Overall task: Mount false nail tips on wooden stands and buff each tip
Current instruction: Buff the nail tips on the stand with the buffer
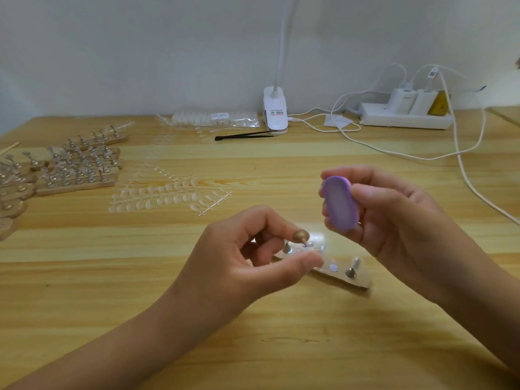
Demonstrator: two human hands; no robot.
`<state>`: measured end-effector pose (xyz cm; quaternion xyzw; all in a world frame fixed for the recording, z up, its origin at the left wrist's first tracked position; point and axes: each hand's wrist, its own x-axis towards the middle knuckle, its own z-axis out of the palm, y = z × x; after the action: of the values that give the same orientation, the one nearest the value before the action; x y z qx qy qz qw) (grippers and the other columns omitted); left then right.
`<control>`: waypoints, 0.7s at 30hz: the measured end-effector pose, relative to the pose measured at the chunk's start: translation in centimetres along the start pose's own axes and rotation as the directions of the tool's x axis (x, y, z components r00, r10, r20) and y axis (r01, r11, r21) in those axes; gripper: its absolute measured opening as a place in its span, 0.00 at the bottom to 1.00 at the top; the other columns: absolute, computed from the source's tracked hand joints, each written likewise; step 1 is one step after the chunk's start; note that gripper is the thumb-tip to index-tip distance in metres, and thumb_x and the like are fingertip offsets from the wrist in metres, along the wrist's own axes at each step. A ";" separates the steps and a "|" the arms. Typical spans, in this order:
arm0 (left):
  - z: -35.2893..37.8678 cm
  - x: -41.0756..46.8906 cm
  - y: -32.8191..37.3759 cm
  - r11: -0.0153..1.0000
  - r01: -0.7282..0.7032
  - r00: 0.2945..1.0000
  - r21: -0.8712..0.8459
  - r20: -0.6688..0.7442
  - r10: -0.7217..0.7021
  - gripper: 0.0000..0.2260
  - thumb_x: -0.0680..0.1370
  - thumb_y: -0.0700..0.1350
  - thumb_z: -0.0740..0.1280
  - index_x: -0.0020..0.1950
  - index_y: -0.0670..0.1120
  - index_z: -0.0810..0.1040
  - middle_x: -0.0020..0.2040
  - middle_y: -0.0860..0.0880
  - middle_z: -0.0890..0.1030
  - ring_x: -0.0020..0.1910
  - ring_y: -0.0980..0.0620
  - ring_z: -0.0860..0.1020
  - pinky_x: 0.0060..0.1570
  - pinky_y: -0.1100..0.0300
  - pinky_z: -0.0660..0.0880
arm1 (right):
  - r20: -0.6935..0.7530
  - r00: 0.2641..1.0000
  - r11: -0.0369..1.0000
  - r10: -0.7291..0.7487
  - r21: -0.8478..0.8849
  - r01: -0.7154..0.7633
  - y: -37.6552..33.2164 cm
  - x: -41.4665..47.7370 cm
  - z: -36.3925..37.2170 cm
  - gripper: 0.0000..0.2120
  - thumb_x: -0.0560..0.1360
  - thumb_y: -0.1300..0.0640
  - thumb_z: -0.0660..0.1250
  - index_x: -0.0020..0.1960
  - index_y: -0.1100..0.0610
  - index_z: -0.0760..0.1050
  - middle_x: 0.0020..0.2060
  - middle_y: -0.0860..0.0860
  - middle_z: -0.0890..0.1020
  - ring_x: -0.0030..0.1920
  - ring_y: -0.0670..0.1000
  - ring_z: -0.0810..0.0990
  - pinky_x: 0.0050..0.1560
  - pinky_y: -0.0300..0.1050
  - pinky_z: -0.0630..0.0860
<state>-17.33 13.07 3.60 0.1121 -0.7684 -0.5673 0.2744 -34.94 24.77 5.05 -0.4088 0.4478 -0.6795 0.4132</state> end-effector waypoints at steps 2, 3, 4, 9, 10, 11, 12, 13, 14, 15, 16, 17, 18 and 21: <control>-0.2 0.2 -0.1 0.995 0.051 0.999 -0.088 0.021 -0.049 0.12 0.66 0.56 0.75 0.42 0.50 0.83 0.28 0.53 0.66 0.29 0.56 0.66 0.34 0.64 0.70 | 0.011 0.998 0.996 0.061 0.072 -0.061 -0.3 0.3 -0.6 0.13 0.65 0.60 0.70 0.49 0.54 0.85 0.44 0.52 0.85 0.41 0.46 0.82 0.43 0.38 0.80; -0.2 0.3 -0.1 0.990 0.075 0.997 -0.116 0.039 -0.071 0.12 0.66 0.56 0.75 0.42 0.50 0.84 0.28 0.49 0.67 0.28 0.56 0.66 0.33 0.65 0.70 | 0.016 0.996 0.992 0.085 0.088 -0.086 -0.4 0.4 -0.9 0.13 0.66 0.60 0.69 0.48 0.54 0.85 0.45 0.53 0.85 0.41 0.46 0.83 0.43 0.37 0.80; -0.2 0.4 0.0 0.986 0.098 0.994 -0.132 0.058 -0.091 0.12 0.65 0.57 0.75 0.41 0.50 0.84 0.29 0.42 0.69 0.27 0.57 0.67 0.31 0.67 0.70 | 0.023 0.995 0.991 0.100 0.083 -0.102 -0.5 0.5 -1.1 0.12 0.67 0.59 0.68 0.48 0.53 0.85 0.45 0.53 0.85 0.41 0.46 0.83 0.42 0.37 0.80; -0.3 0.8 0.1 0.955 0.196 0.976 -0.221 0.136 -0.169 0.17 0.60 0.66 0.76 0.34 0.54 0.83 0.35 0.40 0.78 0.29 0.52 0.70 0.28 0.68 0.68 | 0.083 0.966 0.342 -0.243 -0.925 0.166 0.0 0.8 -4.3 0.08 0.74 0.51 0.70 0.53 0.50 0.82 0.46 0.46 0.81 0.46 0.48 0.80 0.46 0.42 0.79; -0.3 0.8 0.0 0.950 0.208 0.973 -0.231 0.145 -0.178 0.18 0.60 0.69 0.75 0.34 0.55 0.82 0.31 0.45 0.76 0.33 0.47 0.70 0.28 0.68 0.68 | 0.153 0.959 0.112 -0.240 -0.976 0.184 0.2 1.0 -5.2 0.08 0.76 0.54 0.68 0.54 0.52 0.81 0.47 0.46 0.78 0.48 0.48 0.78 0.48 0.45 0.77; -0.2 0.9 0.0 0.944 0.225 0.969 -0.240 0.155 -0.192 0.19 0.60 0.70 0.74 0.33 0.55 0.82 0.29 0.49 0.72 0.37 0.45 0.68 0.27 0.68 0.67 | 0.158 0.969 0.016 -0.188 -0.986 0.164 0.4 1.2 -5.9 0.08 0.76 0.57 0.68 0.54 0.52 0.81 0.48 0.46 0.77 0.49 0.49 0.76 0.49 0.46 0.76; -0.2 0.9 0.0 0.938 0.244 0.964 -0.247 0.169 -0.206 0.20 0.60 0.71 0.74 0.33 0.55 0.82 0.30 0.49 0.70 0.38 0.45 0.67 0.27 0.68 0.67 | 0.121 0.984 0.022 -0.128 -0.992 0.125 0.4 1.3 -6.4 0.09 0.77 0.59 0.67 0.55 0.52 0.81 0.49 0.46 0.76 0.51 0.49 0.76 0.51 0.47 0.75; -0.1 0.9 0.0 0.932 0.260 0.959 -0.252 0.184 -0.217 0.20 0.60 0.71 0.74 0.33 0.54 0.83 0.32 0.46 0.69 0.35 0.46 0.66 0.26 0.68 0.67 | 0.095 0.993 0.040 -0.067 -0.994 0.098 0.5 1.3 -6.9 0.09 0.77 0.60 0.68 0.56 0.52 0.81 0.50 0.47 0.76 0.52 0.50 0.76 0.53 0.48 0.74; -0.1 0.9 0.0 0.929 0.272 0.954 -0.253 0.197 -0.225 0.21 0.60 0.71 0.73 0.34 0.54 0.83 0.34 0.44 0.69 0.32 0.49 0.66 0.26 0.69 0.66 | 0.083 0.996 0.051 -0.016 -0.995 0.083 0.6 1.4 -7.1 0.11 0.77 0.61 0.68 0.57 0.51 0.81 0.52 0.47 0.76 0.54 0.51 0.76 0.55 0.49 0.74; 0.0 0.9 0.0 0.927 0.281 0.950 -0.249 0.207 -0.232 0.21 0.60 0.71 0.73 0.34 0.54 0.83 0.35 0.44 0.71 0.31 0.52 0.65 0.26 0.69 0.66 | 0.078 0.997 0.041 0.009 -0.996 0.077 0.7 1.5 -7.3 0.12 0.77 0.61 0.68 0.58 0.51 0.81 0.54 0.48 0.76 0.57 0.51 0.75 0.57 0.49 0.73; 0.0 0.9 -0.1 0.928 0.286 0.948 -0.239 0.213 -0.237 0.21 0.60 0.71 0.73 0.34 0.54 0.83 0.34 0.46 0.74 0.31 0.53 0.65 0.26 0.68 0.66 | 0.080 0.997 0.043 0.007 -0.996 0.079 0.8 1.5 -7.3 0.12 0.77 0.60 0.68 0.58 0.49 0.81 0.56 0.48 0.75 0.59 0.51 0.74 0.59 0.49 0.72; 0.1 0.8 -0.1 0.929 0.293 0.946 -0.227 0.209 -0.247 0.21 0.60 0.71 0.74 0.34 0.53 0.83 0.33 0.49 0.76 0.30 0.54 0.65 0.26 0.68 0.65 | 0.088 0.996 0.085 -0.018 -0.992 0.090 0.6 1.4 -6.9 0.12 0.77 0.58 0.68 0.58 0.47 0.81 0.57 0.47 0.75 0.61 0.50 0.73 0.61 0.48 0.71; 0.1 0.8 -0.1 0.928 0.304 0.944 -0.214 0.195 -0.265 0.21 0.61 0.69 0.74 0.35 0.52 0.83 0.33 0.51 0.77 0.28 0.55 0.64 0.26 0.67 0.64 | 0.105 0.993 0.165 -0.056 -0.980 0.113 0.3 1.2 -6.3 0.11 0.76 0.53 0.68 0.58 0.45 0.81 0.58 0.44 0.75 0.63 0.48 0.73 0.62 0.47 0.71; 0.2 0.8 -0.2 0.928 0.332 0.941 -0.170 0.130 -0.313 0.21 0.62 0.64 0.74 0.41 0.47 0.84 0.27 0.55 0.70 0.25 0.57 0.62 0.25 0.65 0.61 | 0.217 0.962 0.385 -0.167 -0.883 0.267 -0.6 0.3 -3.3 0.10 0.75 0.43 0.68 0.56 0.41 0.80 0.58 0.40 0.76 0.64 0.48 0.75 0.58 0.39 0.74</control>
<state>-18.09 12.77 3.64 0.1816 -0.6948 -0.6800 0.1478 -38.15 25.56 4.77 -0.6521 0.6658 -0.3584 0.0552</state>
